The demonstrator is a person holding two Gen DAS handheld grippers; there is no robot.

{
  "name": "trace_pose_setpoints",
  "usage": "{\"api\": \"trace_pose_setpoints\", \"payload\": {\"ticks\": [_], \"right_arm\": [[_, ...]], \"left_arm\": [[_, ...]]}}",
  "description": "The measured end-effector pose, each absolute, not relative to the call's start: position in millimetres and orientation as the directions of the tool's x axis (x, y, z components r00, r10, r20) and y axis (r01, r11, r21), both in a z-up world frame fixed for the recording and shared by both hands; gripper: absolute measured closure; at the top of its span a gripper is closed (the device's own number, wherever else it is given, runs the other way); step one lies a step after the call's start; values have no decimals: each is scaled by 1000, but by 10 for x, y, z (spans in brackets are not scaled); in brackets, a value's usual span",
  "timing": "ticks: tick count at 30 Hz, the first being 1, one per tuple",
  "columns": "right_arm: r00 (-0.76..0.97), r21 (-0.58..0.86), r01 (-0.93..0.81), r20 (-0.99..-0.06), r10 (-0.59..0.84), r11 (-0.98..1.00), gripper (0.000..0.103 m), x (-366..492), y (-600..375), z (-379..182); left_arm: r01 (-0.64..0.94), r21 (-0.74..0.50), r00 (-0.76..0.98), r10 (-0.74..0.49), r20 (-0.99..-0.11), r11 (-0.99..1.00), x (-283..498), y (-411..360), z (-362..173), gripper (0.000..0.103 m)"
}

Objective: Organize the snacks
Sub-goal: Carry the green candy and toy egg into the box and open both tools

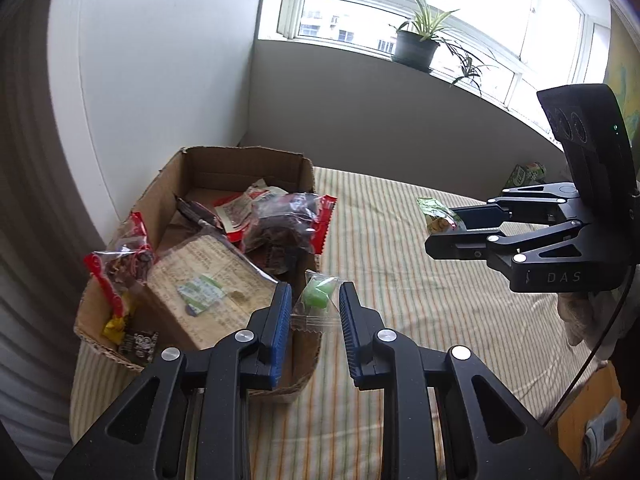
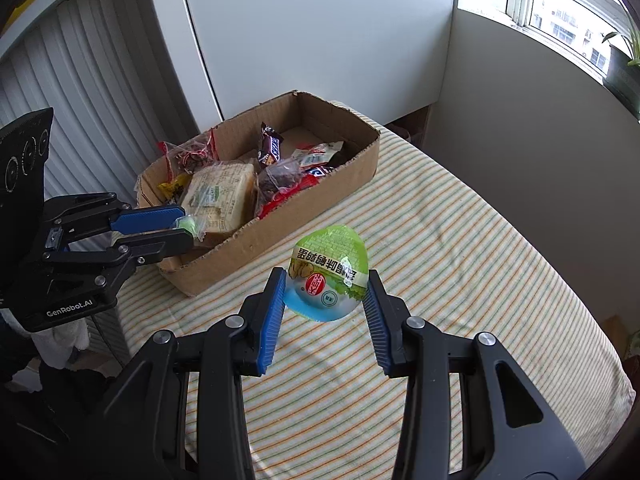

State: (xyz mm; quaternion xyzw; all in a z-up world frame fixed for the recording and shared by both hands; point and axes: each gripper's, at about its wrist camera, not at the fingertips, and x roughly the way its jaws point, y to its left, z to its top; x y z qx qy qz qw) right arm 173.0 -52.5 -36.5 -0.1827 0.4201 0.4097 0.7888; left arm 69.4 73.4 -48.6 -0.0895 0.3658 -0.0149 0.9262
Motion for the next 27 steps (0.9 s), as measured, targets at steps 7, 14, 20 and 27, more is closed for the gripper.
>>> {"api": "trace_pose_setpoints", "payload": {"ticks": [7,14,20,27], "right_arm": [[294,98,-809,-787,543,580,63,1648,-154,-304],[281,84,-833,-787,549,547,63,1521,223,-335],[273,59,-848,-804,529,527,63,1478,494,-435],[286,36,-846,-812,510,532,63,1522,611,-491]], "left_arm": [[-96,-165,750,-38,-660,982,588,1128,-435,80],[-147,-182,743,-12,-669,972,566,1404,-524,80],[-155,-173,740,-1,-672,973,601,1465,-549,80],[-158,-155,743,14,-669,975,632,1480,-530,80]]}}
